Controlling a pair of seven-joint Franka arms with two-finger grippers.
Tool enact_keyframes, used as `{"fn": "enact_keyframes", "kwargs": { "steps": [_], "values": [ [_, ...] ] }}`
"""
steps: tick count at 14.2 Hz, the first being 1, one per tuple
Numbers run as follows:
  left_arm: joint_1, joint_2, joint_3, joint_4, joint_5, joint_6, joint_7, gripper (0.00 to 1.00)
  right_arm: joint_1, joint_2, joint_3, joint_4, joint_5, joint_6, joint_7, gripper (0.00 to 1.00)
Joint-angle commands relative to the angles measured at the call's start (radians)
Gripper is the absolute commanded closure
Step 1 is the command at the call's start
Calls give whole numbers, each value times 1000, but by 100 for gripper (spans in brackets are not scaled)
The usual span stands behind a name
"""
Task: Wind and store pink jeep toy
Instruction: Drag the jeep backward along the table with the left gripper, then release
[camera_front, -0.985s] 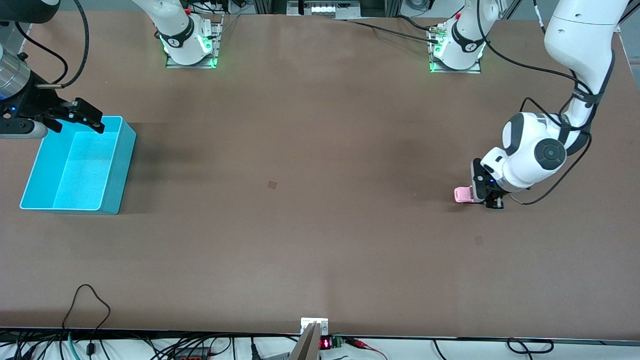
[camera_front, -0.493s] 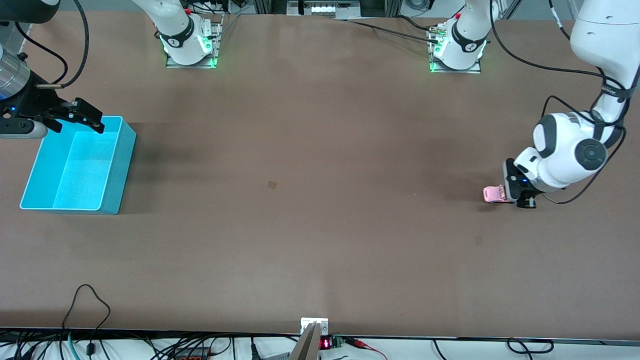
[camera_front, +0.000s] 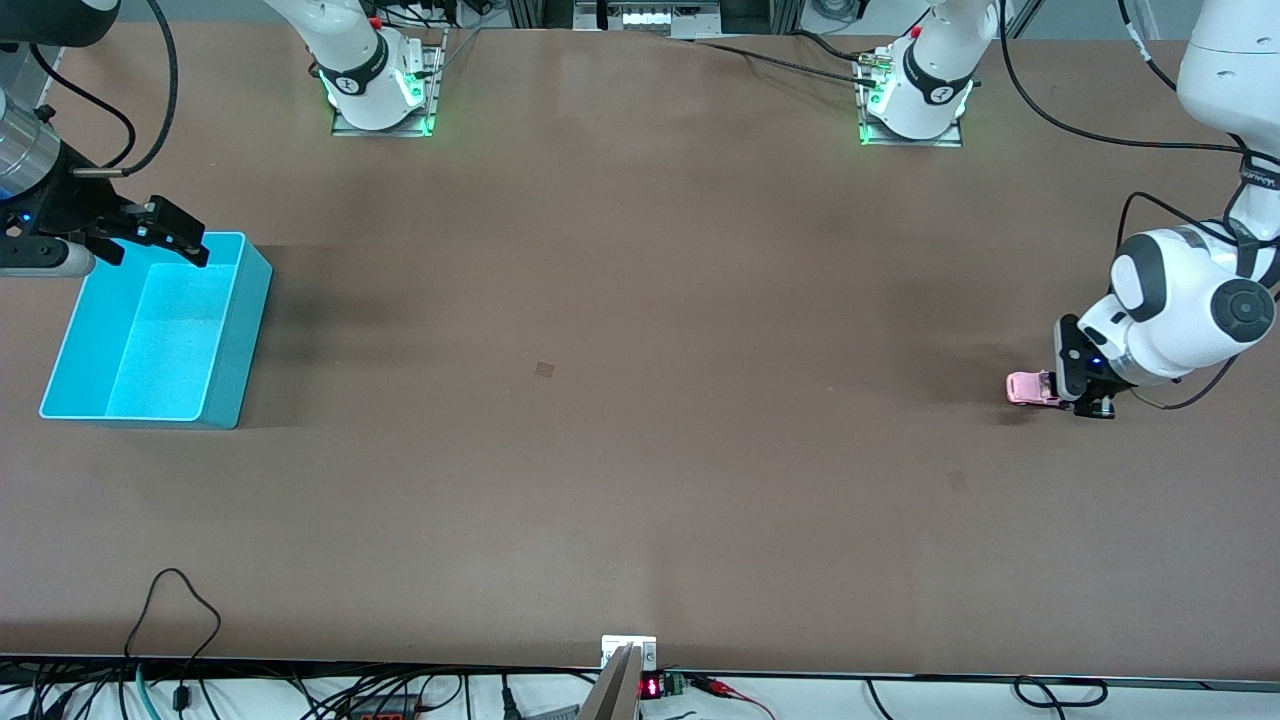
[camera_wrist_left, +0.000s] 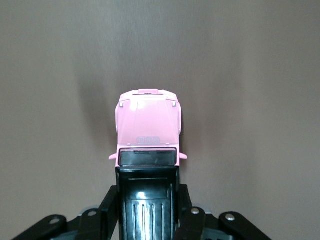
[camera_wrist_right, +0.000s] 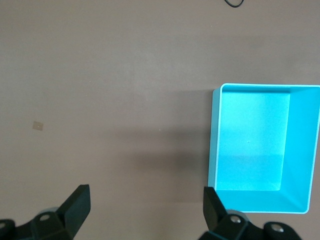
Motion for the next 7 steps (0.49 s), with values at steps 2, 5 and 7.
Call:
{"fn": "enact_keyframes", "kwargs": {
  "steps": [2, 5, 7],
  "values": [
    [43, 86, 0, 22, 32, 3, 36, 88, -12, -14, 8, -2, 2, -9, -15, 0],
    [53, 90, 0, 24, 35, 4, 46, 85, -12, -14, 8, -3, 2, -9, -15, 0],
    [56, 86, -2, 28, 37, 1, 47, 1, -12, -14, 8, -3, 2, -9, -15, 0]
  ]
}}
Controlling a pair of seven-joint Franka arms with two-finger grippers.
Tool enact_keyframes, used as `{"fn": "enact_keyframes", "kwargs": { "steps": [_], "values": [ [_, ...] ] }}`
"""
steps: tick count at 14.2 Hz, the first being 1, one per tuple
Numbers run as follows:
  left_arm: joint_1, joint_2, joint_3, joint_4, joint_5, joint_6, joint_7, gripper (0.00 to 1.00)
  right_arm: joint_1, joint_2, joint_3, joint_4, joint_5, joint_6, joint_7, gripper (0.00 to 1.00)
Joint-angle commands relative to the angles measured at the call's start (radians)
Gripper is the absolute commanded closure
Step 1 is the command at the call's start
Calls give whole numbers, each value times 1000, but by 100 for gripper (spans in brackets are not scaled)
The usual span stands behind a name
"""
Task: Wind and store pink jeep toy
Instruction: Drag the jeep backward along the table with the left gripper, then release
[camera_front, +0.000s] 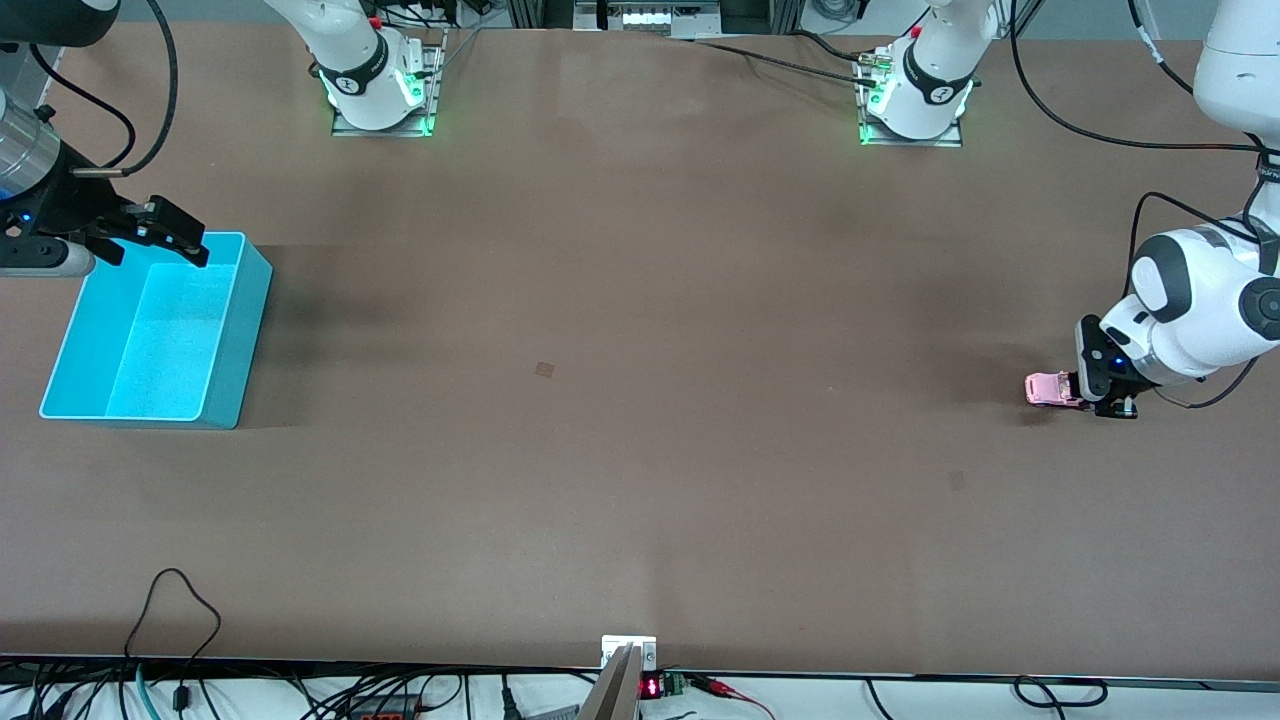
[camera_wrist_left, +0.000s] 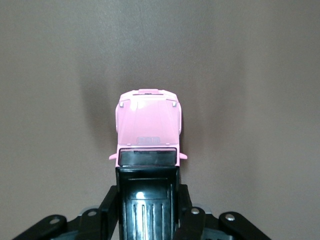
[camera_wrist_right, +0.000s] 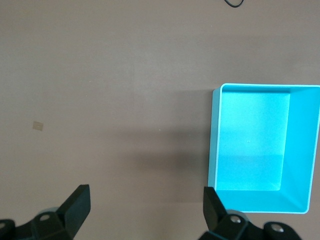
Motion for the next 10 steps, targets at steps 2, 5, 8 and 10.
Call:
{"fn": "enact_keyframes", "kwargs": {
  "steps": [2, 5, 8, 10],
  "values": [
    [16, 48, -8, 33, 36, -37, 12, 0, -12, -14, 7, -3, 2, -9, -15, 0],
    [7, 33, -18, 133, 38, -201, 8, 0, -12, -14, 7, -3, 2, -9, -15, 0],
    [-14, -26, -40, 159, 36, -299, -31, 0, -12, -14, 7, -3, 2, -9, -15, 0],
    [-55, -67, -40, 171, 36, -376, -125, 0, -12, -14, 7, -2, 2, -9, -15, 0]
  ]
}}
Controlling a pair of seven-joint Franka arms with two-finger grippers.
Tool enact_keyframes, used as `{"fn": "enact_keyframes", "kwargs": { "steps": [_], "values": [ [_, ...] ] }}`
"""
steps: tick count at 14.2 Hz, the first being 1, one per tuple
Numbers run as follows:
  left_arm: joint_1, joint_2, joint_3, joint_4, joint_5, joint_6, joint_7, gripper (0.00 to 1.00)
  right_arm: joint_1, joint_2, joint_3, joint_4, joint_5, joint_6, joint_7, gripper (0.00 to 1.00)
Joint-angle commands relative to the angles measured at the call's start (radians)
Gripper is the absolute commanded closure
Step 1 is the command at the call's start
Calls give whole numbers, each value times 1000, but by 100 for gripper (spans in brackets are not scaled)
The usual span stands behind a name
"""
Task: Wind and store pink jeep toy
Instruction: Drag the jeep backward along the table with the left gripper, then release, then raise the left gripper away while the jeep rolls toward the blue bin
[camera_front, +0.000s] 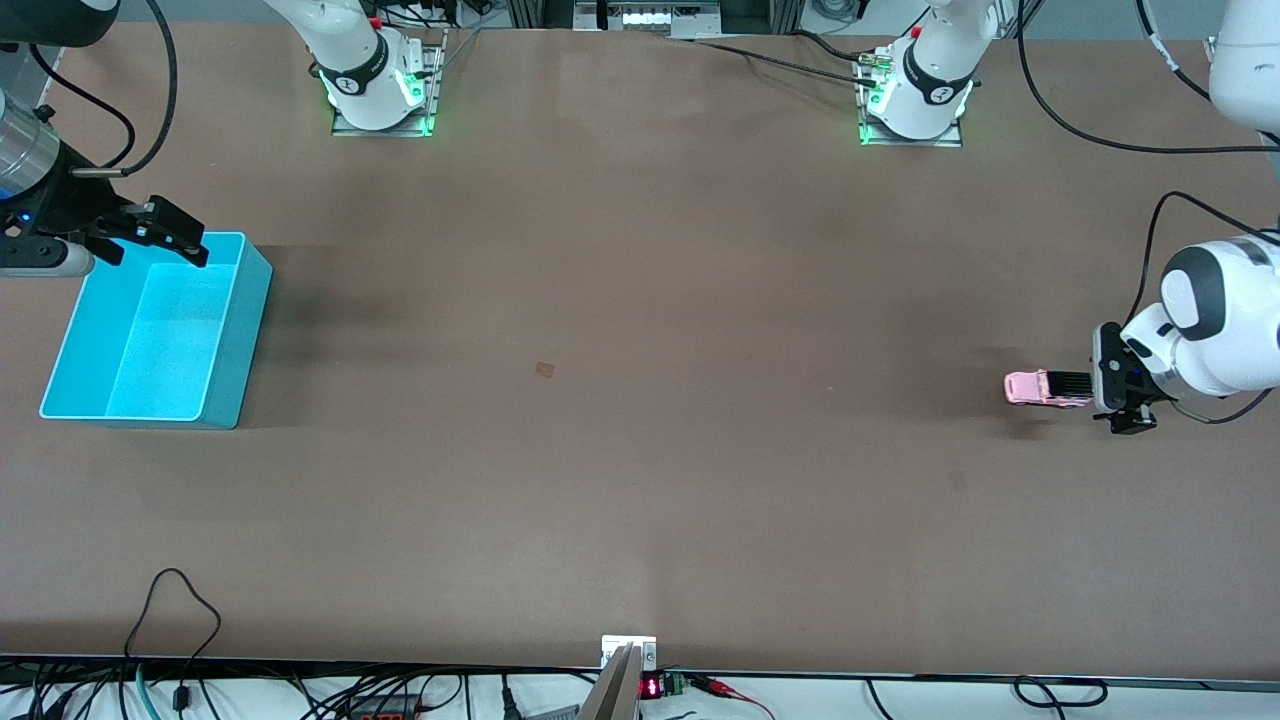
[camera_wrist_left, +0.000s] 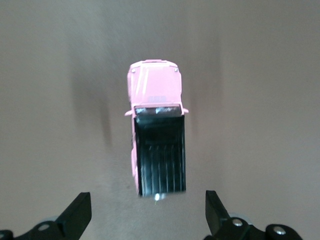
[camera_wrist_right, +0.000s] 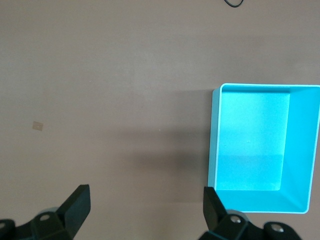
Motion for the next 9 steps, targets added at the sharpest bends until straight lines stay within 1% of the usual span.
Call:
{"fn": "enact_keyframes", "kwargs": {
  "steps": [1, 5, 7, 9],
  "values": [
    [-52, -64, -4, 28, 31, -124, -136, 0, -11, -14, 7, -3, 2, -9, -15, 0],
    [-153, -76, -6, 188, 33, -404, -387, 0, -11, -14, 7, -3, 2, -9, -15, 0],
    [-198, -76, -7, 252, 31, -535, -522, 0, -11, -14, 7, -2, 2, -9, -15, 0],
    [-232, -94, -21, 301, 26, -618, -674, 0, -11, -14, 7, -2, 2, -9, -15, 0]
  ]
}}
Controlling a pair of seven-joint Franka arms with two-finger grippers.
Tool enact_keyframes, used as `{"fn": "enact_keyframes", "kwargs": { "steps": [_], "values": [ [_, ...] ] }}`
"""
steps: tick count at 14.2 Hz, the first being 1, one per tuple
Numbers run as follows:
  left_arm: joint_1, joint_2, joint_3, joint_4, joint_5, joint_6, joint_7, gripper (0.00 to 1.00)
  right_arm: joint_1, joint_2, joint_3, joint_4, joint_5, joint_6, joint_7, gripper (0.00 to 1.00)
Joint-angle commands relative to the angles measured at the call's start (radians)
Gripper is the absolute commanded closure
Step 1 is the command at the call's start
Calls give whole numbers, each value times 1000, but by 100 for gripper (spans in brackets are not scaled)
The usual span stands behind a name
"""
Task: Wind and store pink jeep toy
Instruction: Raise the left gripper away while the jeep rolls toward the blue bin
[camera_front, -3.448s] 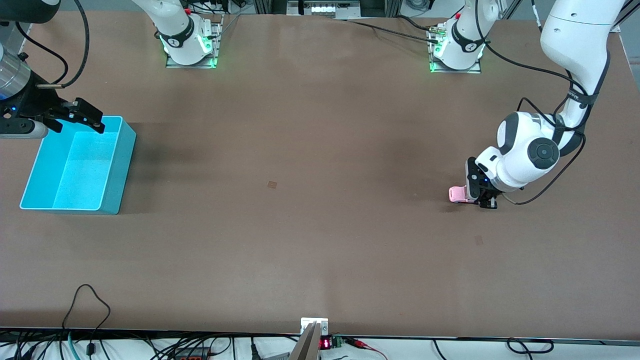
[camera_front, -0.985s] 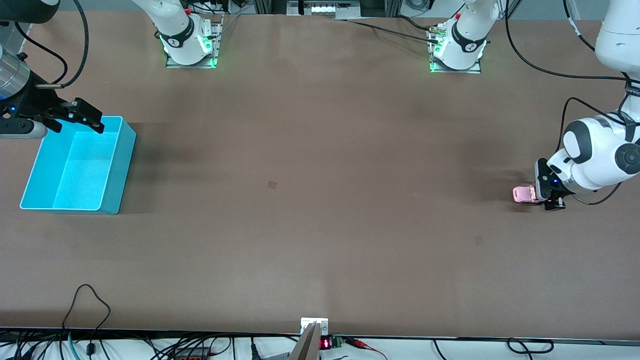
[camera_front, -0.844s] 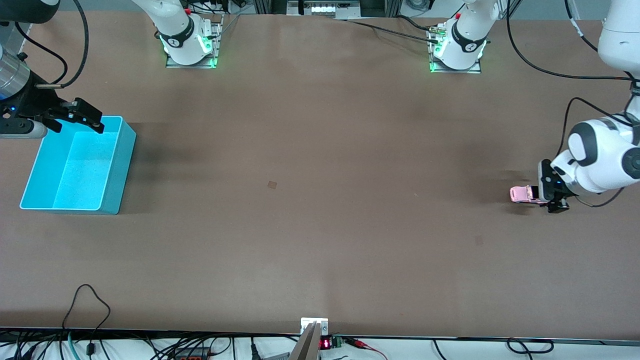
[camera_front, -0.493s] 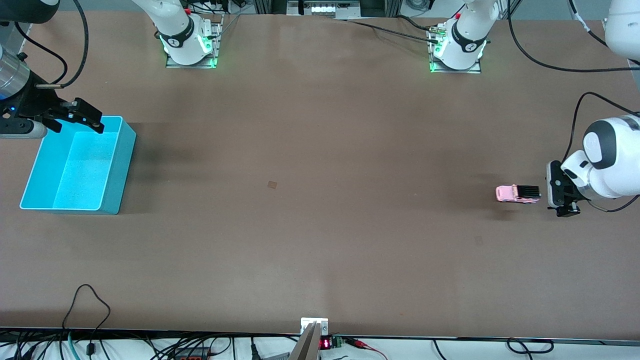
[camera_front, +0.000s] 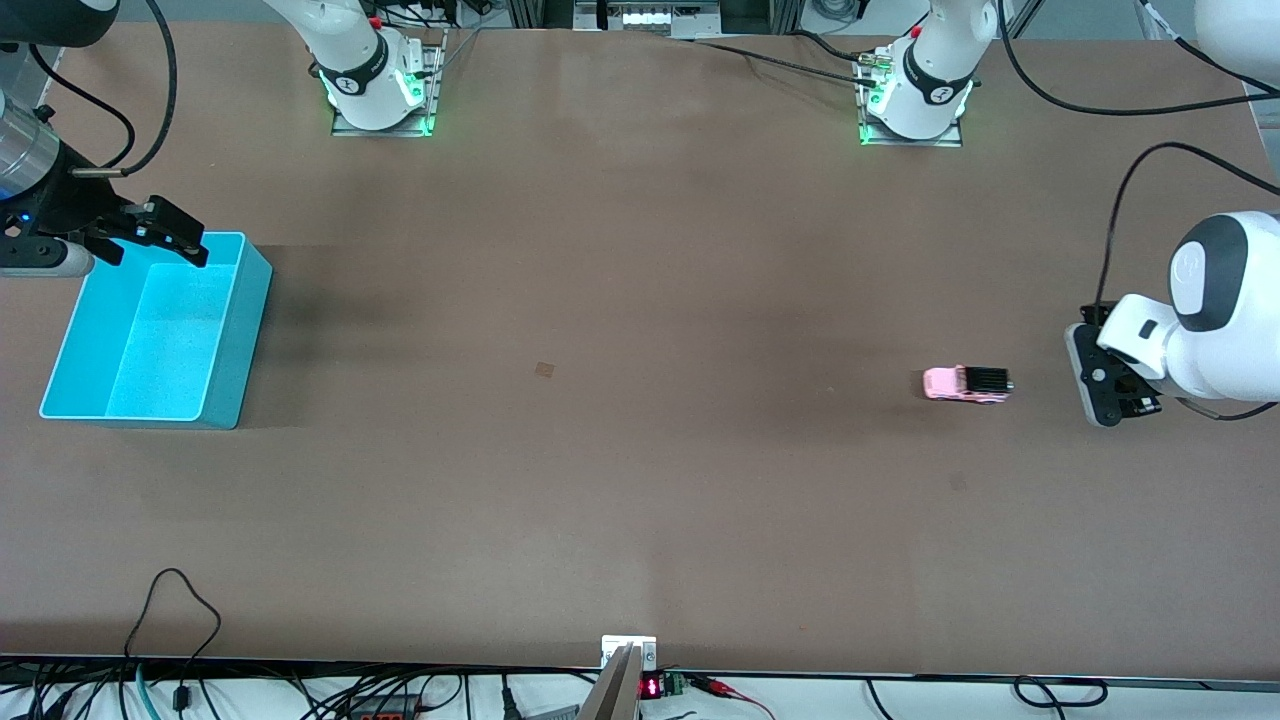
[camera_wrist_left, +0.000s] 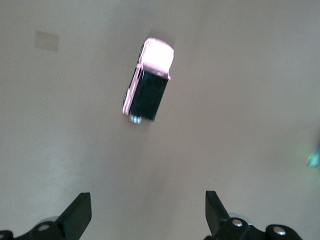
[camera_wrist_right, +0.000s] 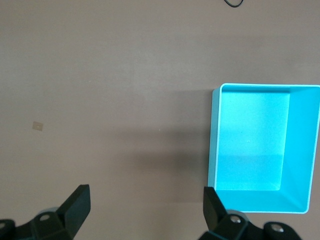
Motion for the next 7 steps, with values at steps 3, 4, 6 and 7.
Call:
{"fn": "enact_keyframes", "kwargs": {
  "steps": [3, 4, 6, 7],
  "values": [
    [-34, -32, -99, 156, 27, -185, -442, 0, -11, -14, 7, -3, 2, -9, -15, 0],
    [-63, -46, -107, 164, 26, -189, -533, 0, -11, -14, 7, -2, 2, -9, -16, 0],
    [-109, -92, -96, 152, 20, -186, -719, 0, -12, -14, 7, -2, 2, -9, -25, 0],
    [-129, -119, -93, 140, 18, -181, -826, 0, -12, -14, 7, -2, 2, -9, -25, 0]
  ]
}}
